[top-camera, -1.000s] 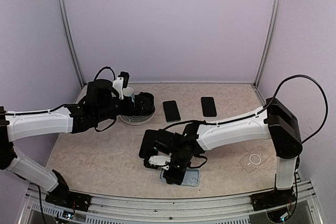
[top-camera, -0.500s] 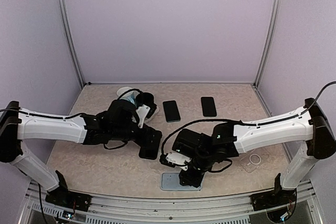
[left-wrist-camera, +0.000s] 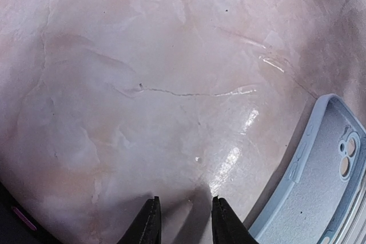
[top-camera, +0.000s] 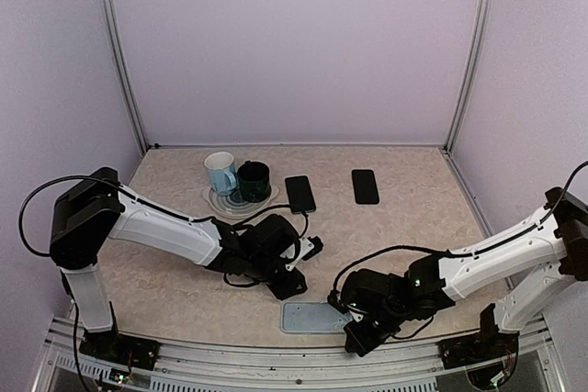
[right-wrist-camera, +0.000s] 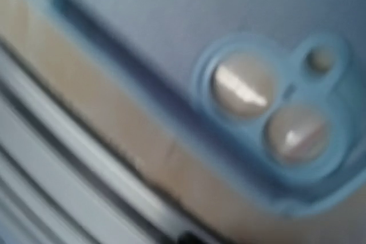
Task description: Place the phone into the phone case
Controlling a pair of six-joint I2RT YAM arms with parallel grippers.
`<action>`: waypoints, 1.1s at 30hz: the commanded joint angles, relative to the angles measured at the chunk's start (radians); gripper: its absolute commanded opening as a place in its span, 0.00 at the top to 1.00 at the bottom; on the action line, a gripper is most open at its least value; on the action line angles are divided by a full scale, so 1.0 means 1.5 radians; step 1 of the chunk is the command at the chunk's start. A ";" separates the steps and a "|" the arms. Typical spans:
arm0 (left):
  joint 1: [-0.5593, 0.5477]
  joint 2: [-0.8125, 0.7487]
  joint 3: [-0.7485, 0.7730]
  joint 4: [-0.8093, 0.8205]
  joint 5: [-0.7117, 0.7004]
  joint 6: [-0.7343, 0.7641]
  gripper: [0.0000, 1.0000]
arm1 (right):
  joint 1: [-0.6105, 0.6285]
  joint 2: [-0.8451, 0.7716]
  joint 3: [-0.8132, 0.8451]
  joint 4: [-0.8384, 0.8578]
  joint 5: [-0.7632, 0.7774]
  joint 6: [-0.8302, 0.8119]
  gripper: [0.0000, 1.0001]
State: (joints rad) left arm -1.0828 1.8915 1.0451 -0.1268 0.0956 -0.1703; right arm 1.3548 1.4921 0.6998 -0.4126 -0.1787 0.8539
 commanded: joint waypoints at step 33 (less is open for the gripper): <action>0.013 -0.062 -0.081 0.028 0.008 -0.016 0.69 | -0.259 0.043 0.076 0.039 0.121 -0.097 1.00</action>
State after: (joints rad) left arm -1.0714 1.7981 0.9298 -0.1104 0.1303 -0.1947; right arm 0.9619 1.6146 0.8745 -0.2874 -0.0113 0.6609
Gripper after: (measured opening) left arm 0.310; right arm 0.003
